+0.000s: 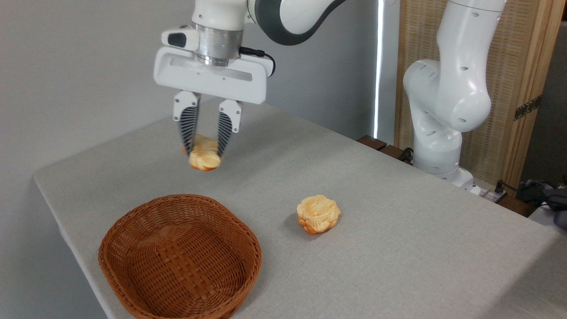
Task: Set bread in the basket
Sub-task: 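Lift the bread roll and carry it over the wicker basket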
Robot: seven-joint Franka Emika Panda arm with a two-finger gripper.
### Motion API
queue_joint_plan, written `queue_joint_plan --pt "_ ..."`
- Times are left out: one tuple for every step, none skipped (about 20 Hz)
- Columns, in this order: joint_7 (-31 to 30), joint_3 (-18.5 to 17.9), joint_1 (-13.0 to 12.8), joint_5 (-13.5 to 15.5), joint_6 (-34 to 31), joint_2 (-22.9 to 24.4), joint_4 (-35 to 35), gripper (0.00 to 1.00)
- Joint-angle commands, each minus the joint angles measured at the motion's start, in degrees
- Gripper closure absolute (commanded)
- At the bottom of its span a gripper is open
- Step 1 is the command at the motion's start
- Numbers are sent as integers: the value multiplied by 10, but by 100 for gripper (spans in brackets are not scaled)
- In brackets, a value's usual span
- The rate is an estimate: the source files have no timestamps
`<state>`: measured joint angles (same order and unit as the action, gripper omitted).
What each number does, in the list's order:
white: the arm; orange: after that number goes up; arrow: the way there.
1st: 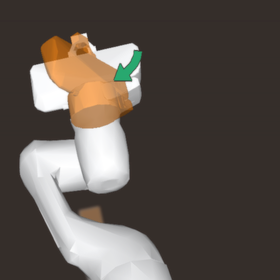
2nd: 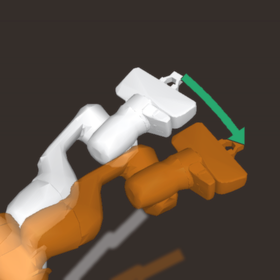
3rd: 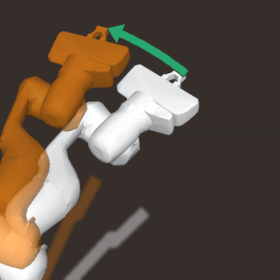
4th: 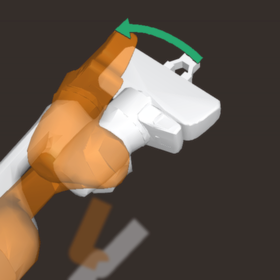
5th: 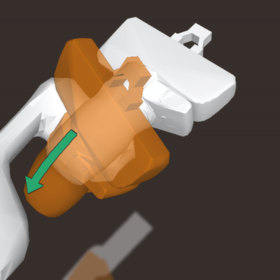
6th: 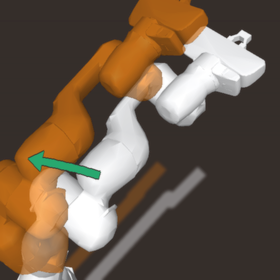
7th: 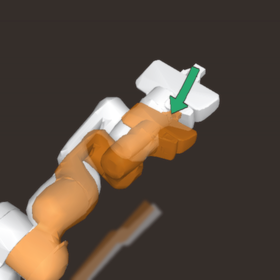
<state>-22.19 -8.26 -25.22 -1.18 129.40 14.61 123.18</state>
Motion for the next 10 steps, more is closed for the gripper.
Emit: queue_joint_plan --pt "12 -28 2 -6 66 -53 -34 41" --pt "12 -37 2 -6 82 -69 -42 41" --pt "12 -43 2 -6 93 -84 -54 41" --pt "12 -53 2 -6 98 -98 -63 41" --pt "12 -60 2 -5 103 -112 -72 41" --pt "12 -62 2 -5 111 -122 -77 41" --pt "12 -63 3 -5 118 -133 -78 40" --pt "12 -69 3 -5 130 -143 -78 32" --pt "11 -73 3 -4 142 -156 -79 13" --pt "10 -73 3 -4 150 -169 -80 5"
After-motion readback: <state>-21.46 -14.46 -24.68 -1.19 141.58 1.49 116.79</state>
